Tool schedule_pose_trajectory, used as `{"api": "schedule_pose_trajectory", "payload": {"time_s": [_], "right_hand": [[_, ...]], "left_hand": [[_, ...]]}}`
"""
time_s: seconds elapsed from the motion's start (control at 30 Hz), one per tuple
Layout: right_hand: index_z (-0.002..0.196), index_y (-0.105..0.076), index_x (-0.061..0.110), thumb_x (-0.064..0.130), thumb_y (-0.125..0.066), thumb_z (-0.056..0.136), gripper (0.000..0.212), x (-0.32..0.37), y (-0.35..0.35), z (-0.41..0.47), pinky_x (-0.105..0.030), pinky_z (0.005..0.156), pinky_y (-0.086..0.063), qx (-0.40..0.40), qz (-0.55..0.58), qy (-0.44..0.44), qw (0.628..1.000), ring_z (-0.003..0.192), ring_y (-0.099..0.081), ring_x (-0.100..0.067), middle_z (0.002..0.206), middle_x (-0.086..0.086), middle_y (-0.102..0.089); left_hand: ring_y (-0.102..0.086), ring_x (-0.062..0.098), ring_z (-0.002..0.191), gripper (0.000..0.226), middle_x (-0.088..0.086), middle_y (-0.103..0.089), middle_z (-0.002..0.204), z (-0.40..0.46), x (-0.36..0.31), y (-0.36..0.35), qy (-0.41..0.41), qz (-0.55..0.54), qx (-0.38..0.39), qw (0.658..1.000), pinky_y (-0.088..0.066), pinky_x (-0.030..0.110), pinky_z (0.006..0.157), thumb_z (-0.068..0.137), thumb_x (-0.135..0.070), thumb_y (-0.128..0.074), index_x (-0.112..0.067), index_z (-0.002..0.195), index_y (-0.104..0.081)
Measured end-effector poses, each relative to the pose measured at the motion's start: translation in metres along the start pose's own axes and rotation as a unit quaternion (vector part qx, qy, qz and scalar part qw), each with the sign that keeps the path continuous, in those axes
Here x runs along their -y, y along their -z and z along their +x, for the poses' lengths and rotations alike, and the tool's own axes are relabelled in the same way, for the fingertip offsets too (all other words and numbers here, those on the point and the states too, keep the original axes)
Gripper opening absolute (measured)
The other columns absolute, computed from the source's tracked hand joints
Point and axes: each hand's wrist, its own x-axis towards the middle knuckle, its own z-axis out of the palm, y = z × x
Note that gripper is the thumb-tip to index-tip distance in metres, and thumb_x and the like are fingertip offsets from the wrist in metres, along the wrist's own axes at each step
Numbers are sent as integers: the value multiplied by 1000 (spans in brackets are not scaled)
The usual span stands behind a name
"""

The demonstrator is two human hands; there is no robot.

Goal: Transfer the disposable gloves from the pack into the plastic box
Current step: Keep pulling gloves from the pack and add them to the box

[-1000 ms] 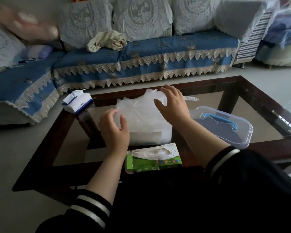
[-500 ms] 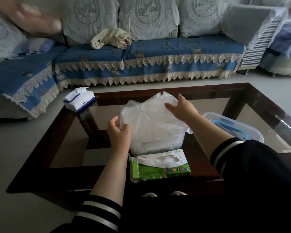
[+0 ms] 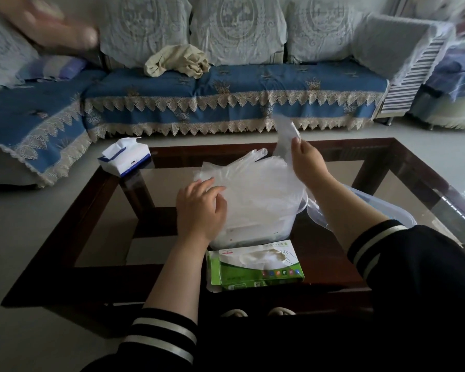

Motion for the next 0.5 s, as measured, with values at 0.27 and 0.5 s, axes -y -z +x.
{"api": "schedule_pose_trajectory", "payload": {"time_s": [0.27, 0.5], "right_hand": [[148, -21, 41, 45, -24, 101, 47, 38, -3, -26, -41, 116, -11, 180, -217, 373, 884, 144, -16, -15, 159, 8, -17], [146, -15, 50, 52, -17, 99, 47, 26, -23, -29, -49, 118, -12, 302, -334, 347, 823, 146, -16, -17, 158, 11, -21]], "left_hand": [[-60, 24, 110, 23, 4, -71, 112, -4, -14, 0, -18, 83, -18, 996, -33, 47, 112, 90, -17, -56, -12, 103, -74], [-19, 19, 147, 48, 3, -32, 157, -14, -20, 16, 24, 73, 137, 988, -4, 38, 121, 100, -27, -35, -18, 147, -41]]}}
